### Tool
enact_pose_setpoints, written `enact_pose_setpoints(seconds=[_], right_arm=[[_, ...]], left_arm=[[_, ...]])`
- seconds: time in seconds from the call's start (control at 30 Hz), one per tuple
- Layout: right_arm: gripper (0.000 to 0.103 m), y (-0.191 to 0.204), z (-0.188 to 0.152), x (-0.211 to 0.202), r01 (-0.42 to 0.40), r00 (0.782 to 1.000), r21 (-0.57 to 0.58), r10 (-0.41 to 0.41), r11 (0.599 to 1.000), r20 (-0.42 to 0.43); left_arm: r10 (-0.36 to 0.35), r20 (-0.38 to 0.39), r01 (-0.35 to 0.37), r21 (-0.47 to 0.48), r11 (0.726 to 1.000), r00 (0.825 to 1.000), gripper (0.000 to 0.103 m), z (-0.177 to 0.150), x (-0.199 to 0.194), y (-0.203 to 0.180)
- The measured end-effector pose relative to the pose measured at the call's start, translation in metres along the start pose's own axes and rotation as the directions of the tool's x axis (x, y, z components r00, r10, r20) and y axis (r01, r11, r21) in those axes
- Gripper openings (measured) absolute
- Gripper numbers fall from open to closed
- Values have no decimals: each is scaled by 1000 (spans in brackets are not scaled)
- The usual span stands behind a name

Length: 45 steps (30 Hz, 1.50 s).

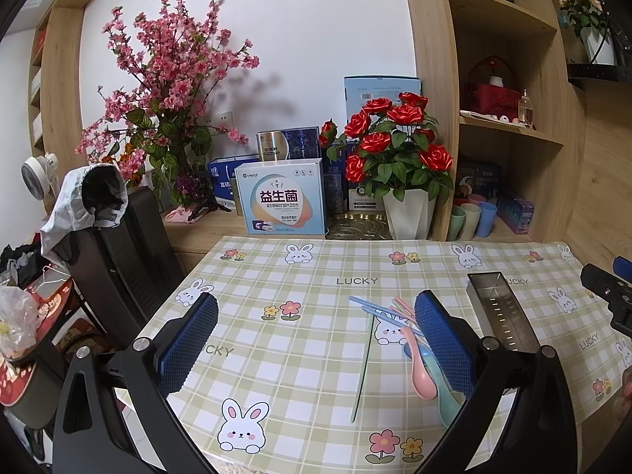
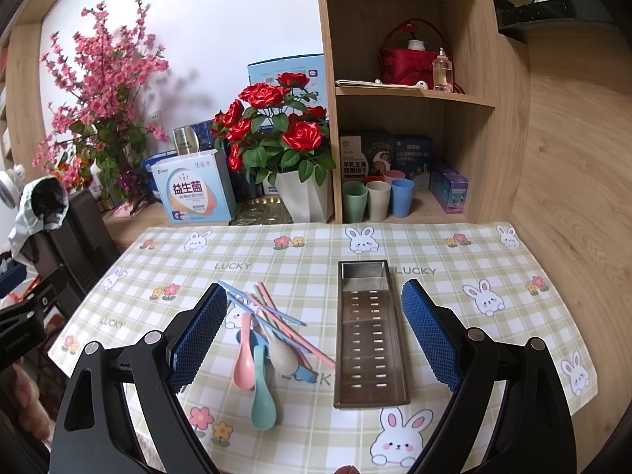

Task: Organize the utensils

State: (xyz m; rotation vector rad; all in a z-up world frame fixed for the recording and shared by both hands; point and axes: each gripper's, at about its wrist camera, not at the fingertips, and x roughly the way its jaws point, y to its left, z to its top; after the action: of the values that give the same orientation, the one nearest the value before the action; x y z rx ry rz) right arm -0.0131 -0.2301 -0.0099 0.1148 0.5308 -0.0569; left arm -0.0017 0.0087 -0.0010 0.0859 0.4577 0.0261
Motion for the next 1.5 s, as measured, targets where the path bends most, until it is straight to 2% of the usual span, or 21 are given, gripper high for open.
enact_pose_setpoints(seconds=[0.77, 0.9, 0.97, 1.03, 1.27, 1.4, 1.5], right_arm=[[87, 0, 1, -1, 0, 1000, 2, 0, 1000, -1], [87, 0, 2, 1, 5, 1000, 4, -5, 1000, -5], [87, -3, -4, 4, 4, 1000, 7, -4, 1000, -9], [87, -4, -5, 4, 2, 1000, 9, -2, 1000, -8], [87, -6, -10, 10, -7, 1000, 34, 7, 999, -2], [87, -9, -15, 26, -19, 999, 36, 21, 999, -31], [87, -8, -20, 43, -8, 999, 17, 9, 1000, -48]], left_arm=[[-6, -3, 6, -10, 1000, 1000, 98, -3, 1, 2], [-30, -11, 30, -19, 999, 999, 98, -5, 2, 2], [-66, -14, 65, -42, 997, 998, 98, -6, 1, 4], [-91, -29, 89, -62, 994, 995, 98, -6, 3, 6], [-89, -90, 77, -124, 989, 992, 98, -9, 17, 13], [-99, -108, 87, -105, 991, 989, 98, -14, 30, 11], [-68, -146, 60, -62, 996, 987, 98, -20, 47, 6]])
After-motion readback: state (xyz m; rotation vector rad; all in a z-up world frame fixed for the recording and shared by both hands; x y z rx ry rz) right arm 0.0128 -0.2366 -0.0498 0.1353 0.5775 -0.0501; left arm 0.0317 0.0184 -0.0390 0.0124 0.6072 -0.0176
